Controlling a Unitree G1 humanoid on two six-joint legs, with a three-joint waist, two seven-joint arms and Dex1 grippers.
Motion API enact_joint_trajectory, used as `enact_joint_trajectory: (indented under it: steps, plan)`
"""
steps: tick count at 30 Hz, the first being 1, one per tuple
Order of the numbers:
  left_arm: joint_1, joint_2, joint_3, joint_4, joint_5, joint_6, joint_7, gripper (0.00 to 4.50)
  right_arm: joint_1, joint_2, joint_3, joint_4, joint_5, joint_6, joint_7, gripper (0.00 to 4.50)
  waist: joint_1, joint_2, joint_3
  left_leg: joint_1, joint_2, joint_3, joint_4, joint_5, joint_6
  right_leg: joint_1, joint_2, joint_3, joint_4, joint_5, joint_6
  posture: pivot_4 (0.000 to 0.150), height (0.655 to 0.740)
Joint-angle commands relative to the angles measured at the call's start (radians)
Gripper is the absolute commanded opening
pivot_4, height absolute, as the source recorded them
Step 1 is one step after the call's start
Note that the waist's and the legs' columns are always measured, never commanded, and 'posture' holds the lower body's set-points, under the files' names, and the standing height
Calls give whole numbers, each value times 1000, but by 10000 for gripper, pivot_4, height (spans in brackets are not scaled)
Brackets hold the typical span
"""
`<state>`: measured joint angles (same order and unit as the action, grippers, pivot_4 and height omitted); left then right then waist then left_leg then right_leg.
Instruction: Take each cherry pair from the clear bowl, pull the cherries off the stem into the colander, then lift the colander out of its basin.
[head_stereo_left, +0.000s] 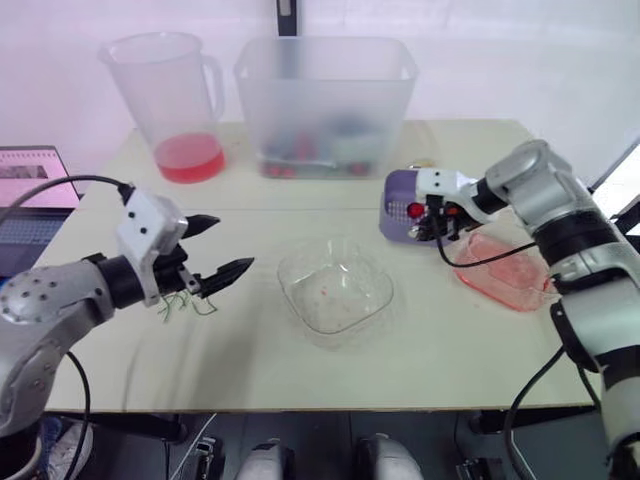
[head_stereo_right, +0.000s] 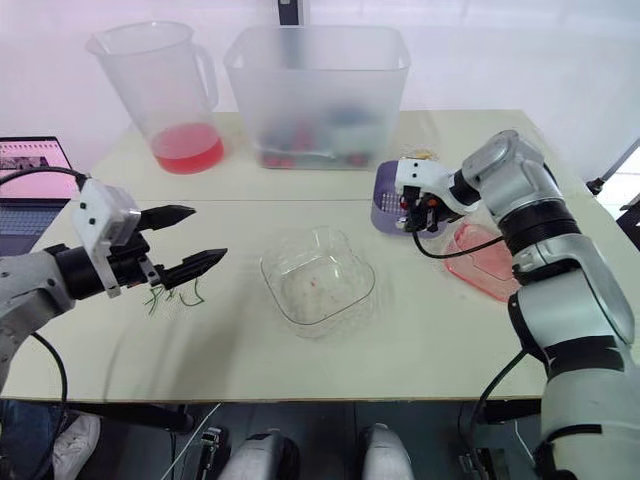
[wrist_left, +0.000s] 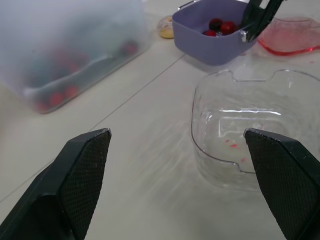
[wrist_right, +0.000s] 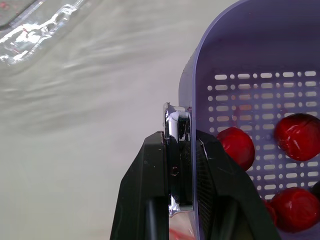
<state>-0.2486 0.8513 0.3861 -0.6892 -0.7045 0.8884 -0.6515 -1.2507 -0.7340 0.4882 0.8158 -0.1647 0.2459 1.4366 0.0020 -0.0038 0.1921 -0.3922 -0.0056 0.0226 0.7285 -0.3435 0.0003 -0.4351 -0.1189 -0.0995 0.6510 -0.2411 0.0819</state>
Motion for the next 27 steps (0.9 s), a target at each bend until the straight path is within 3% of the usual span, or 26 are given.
enact_joint_trajectory:
  steps: [1,7,8,10,15,22,27]
  plan:
    - [1,30,44,-32,-25,13,18,45000,15,-1,-11,-4,-39,-54,-6,1915,2,0,0,0,0,0,0,0,0,0,0,0,0,0,0,1500,6886]
    - [-30,42,34,-16,-51,16,39,45000,44,25,-38,-39,-26,-8,37,1915,-7,0,0,0,0,0,0,0,0,0,0,0,0,0,0,1500,6886]
    - [-33,41,33,-15,-57,18,42,45000,46,25,-41,-39,-27,-4,41,12104,-10,0,0,0,0,0,0,0,0,0,0,0,0,0,0,1500,6886]
    - [-38,40,23,-8,-67,16,42,45000,38,15,-48,-35,-30,-2,53,18799,-13,0,0,0,0,0,0,0,0,0,0,0,0,0,0,1500,6886]
    - [-62,39,19,40,-89,1,29,45000,-16,-26,-115,-89,15,70,106,44450,-14,0,0,0,0,0,0,0,0,0,0,0,0,0,0,1500,6886]
    - [-92,8,-15,131,-117,-41,-20,45000,-111,-172,-340,-118,148,242,90,44450,-9,1,0,0,0,0,0,0,0,0,0,-1,0,0,0,1500,6886]
    - [-111,13,-92,241,-49,-117,-91,45000,25,-317,-524,-145,227,188,-11,44450,7,0,0,0,-1,0,-1,0,0,1,0,-1,-1,0,0,1500,6886]
